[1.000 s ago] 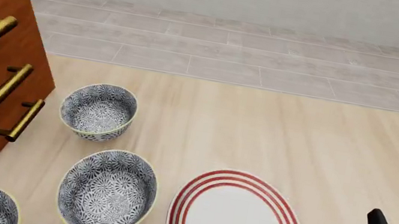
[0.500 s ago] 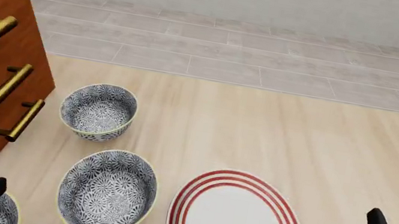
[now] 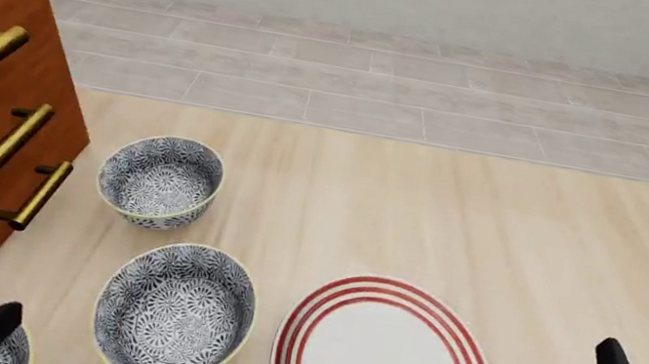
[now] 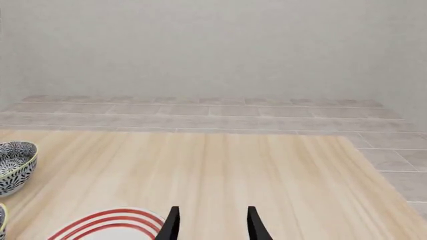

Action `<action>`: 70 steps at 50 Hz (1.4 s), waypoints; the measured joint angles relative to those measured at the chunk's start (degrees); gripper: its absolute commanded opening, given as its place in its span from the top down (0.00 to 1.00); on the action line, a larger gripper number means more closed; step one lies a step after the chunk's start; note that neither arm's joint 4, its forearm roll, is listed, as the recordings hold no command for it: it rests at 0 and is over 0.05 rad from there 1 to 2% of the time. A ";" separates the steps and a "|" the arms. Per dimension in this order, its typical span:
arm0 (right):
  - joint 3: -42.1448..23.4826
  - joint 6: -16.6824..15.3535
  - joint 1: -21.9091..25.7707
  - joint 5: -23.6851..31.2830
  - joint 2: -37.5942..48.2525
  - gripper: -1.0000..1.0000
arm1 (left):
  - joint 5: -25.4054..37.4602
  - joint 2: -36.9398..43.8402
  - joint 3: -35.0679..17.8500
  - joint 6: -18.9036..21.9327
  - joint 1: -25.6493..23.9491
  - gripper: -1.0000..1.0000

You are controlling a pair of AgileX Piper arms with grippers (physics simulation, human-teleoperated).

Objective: Put the bowl at the front on the plate.

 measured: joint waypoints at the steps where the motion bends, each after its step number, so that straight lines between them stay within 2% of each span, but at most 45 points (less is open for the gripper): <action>1: 0.00 0.01 0.00 -0.01 0.01 0.00 | -0.04 0.11 0.12 -0.02 0.03 0.00; 29: -0.01 0.25 -0.09 0.08 -0.27 0.00 | -7.37 7.12 6.38 -2.13 -0.57 0.00; 70: -0.06 0.63 -0.49 0.28 -0.46 0.00 | -15.34 13.63 14.13 -7.88 -3.01 0.00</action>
